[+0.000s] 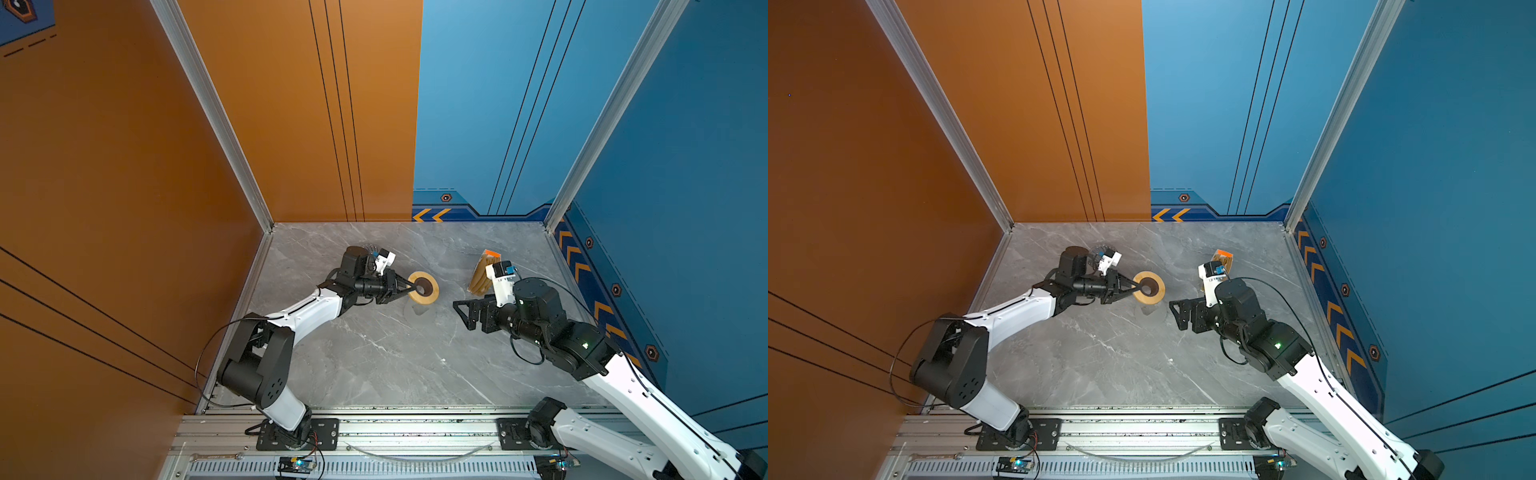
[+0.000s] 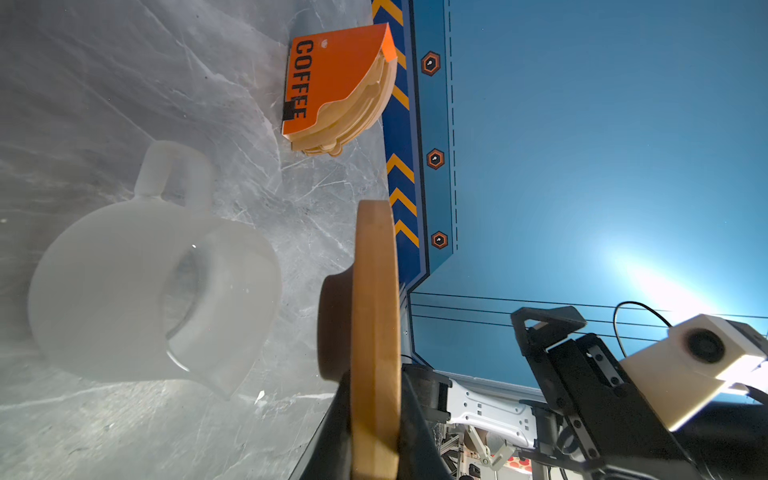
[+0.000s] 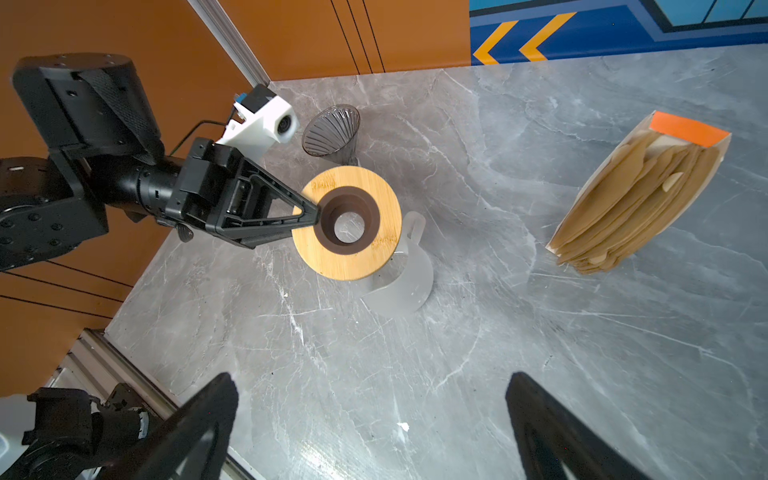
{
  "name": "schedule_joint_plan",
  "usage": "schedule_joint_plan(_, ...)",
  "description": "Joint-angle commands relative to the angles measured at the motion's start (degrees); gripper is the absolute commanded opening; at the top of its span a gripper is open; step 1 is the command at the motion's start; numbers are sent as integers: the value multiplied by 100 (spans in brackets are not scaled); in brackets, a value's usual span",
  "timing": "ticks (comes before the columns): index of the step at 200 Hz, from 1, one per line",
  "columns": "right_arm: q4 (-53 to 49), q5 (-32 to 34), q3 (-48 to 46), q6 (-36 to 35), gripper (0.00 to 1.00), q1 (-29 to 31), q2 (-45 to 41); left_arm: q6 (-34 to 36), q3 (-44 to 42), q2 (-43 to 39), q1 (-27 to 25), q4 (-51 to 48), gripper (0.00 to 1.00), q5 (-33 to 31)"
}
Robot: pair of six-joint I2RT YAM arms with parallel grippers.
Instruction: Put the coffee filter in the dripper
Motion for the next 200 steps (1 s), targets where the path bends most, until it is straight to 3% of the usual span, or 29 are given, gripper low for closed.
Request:
schedule_joint_plan(1,43,119,-113,19,100,-5,1,-11,103,73,-55,134,13,117)
schedule_joint_plan(200,293,217,-327,271,99,223,176,428,228,537,8,-416,14,340)
